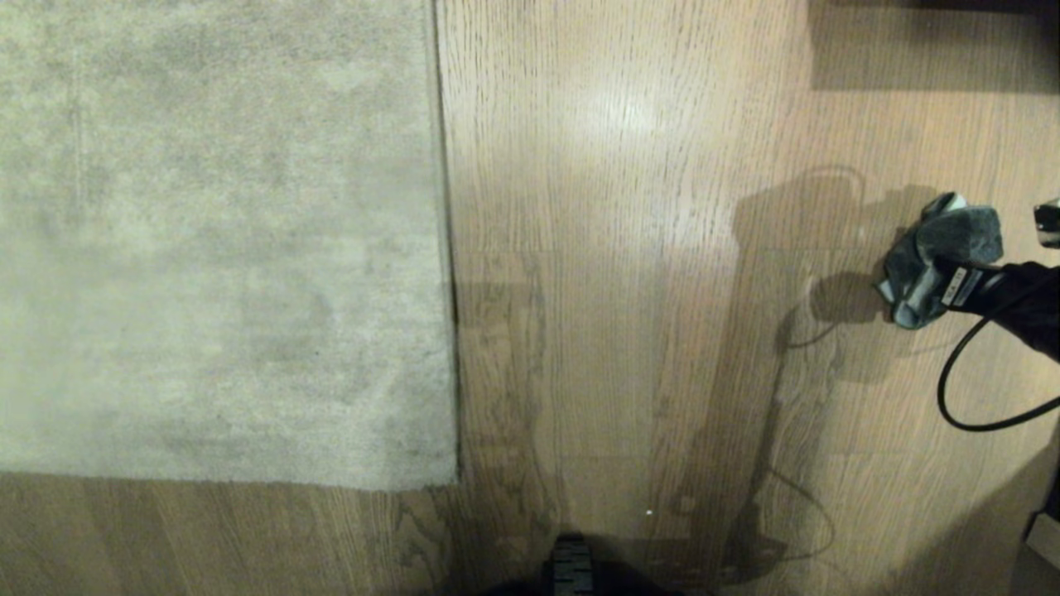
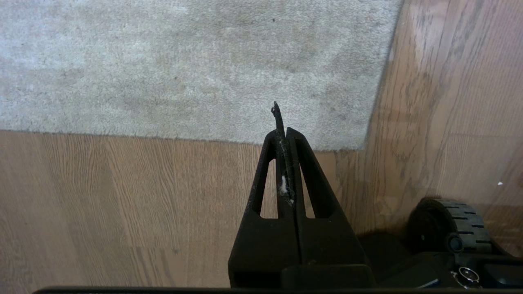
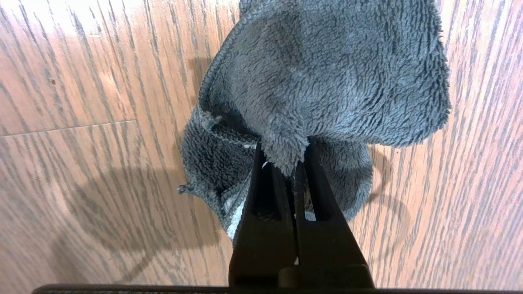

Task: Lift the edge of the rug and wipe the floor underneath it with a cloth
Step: Pick up the rag

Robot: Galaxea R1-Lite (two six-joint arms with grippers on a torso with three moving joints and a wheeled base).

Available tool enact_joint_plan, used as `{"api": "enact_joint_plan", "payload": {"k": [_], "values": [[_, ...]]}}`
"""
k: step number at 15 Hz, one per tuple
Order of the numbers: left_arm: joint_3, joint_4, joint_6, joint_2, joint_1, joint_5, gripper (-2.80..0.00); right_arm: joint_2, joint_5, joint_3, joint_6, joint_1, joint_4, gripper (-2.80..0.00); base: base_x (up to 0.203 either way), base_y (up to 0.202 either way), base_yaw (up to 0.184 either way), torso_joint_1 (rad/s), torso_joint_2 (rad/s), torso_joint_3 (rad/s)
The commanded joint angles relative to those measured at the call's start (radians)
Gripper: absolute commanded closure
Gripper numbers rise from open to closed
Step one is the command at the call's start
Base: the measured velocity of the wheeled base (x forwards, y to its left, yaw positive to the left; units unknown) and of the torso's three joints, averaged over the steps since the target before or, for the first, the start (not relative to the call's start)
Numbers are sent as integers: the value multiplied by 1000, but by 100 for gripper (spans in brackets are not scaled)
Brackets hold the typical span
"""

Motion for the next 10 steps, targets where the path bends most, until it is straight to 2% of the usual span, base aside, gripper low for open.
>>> {"api": "enact_joint_plan", "payload": {"k": [1,6,10], "values": [[0,0,-1,1,0,1,0,19,2,12,1,-1,-12,0,0,0,0,0,0,0],[0,0,-1,1,0,1,0,-83,6,37,2,-1,22,0,0,0,0,0,0,0],[0,0,-1,1,0,1,0,-291,107,229,-2,1,66,0,0,0,0,0,0,0]]}}
